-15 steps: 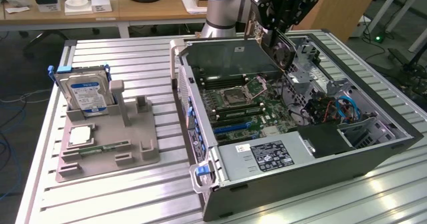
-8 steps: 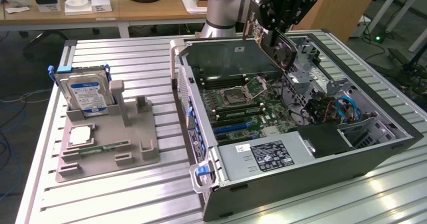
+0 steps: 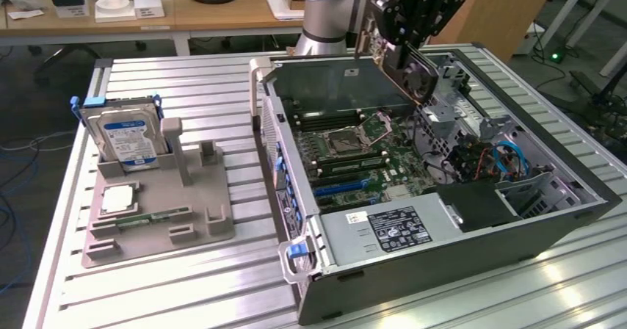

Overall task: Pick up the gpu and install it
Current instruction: 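Insert the gpu into the slot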

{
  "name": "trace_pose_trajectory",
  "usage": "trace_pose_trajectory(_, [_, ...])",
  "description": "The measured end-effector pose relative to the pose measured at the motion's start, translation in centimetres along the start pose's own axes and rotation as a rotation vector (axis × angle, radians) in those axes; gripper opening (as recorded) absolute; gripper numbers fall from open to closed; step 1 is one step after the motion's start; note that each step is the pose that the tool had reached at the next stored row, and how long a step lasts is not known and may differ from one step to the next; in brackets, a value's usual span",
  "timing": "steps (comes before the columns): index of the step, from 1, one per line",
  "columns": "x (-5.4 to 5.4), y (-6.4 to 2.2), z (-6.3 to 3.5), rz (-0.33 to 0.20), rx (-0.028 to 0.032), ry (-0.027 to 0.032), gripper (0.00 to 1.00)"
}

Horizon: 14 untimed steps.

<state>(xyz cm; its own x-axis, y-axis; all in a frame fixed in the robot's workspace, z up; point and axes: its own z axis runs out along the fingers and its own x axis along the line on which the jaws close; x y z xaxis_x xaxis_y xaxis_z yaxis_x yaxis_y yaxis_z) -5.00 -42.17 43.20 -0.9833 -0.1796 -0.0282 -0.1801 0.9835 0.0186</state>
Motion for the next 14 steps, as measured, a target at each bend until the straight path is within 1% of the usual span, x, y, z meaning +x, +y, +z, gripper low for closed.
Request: trace_pose_trajectory(14, [0.05,-0.25,-0.01,-0.088,-0.0024,0.0016,0.27])
